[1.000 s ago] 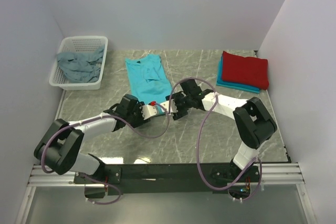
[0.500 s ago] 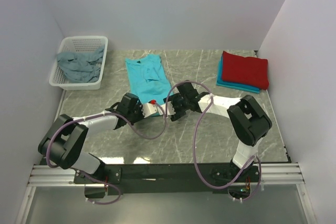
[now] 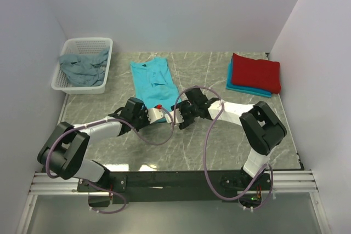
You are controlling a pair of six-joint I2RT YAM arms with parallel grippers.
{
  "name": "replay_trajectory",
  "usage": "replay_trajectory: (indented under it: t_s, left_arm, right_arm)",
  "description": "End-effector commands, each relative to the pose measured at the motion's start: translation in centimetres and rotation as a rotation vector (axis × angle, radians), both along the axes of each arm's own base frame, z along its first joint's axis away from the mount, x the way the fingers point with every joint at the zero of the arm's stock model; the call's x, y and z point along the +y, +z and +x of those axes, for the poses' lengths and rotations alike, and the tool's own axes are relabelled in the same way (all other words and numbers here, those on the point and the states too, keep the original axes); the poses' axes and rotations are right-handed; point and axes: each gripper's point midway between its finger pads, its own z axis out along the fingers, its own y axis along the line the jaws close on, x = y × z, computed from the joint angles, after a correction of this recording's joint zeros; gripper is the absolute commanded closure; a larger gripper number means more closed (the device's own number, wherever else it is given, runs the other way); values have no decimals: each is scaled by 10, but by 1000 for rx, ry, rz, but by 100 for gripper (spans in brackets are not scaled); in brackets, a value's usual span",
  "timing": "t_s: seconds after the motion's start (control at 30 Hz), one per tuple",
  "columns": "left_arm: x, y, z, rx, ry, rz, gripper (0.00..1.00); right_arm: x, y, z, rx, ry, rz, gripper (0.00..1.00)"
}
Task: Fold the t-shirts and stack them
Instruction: Fold the tshirt
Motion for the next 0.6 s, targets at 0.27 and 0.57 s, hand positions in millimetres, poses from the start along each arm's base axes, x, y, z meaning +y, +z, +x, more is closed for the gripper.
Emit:
replay_trajectory:
  t_s: [0.27, 0.57]
  left_arm:
    - [-14, 18, -5, -26, -43, -86, 92]
    - [-14, 13, -10, -10, -48, -92, 94]
  right_arm:
    - [4, -6, -6, 15, -3, -36, 28]
    - [-5, -24, 17, -78, -68, -139, 39]
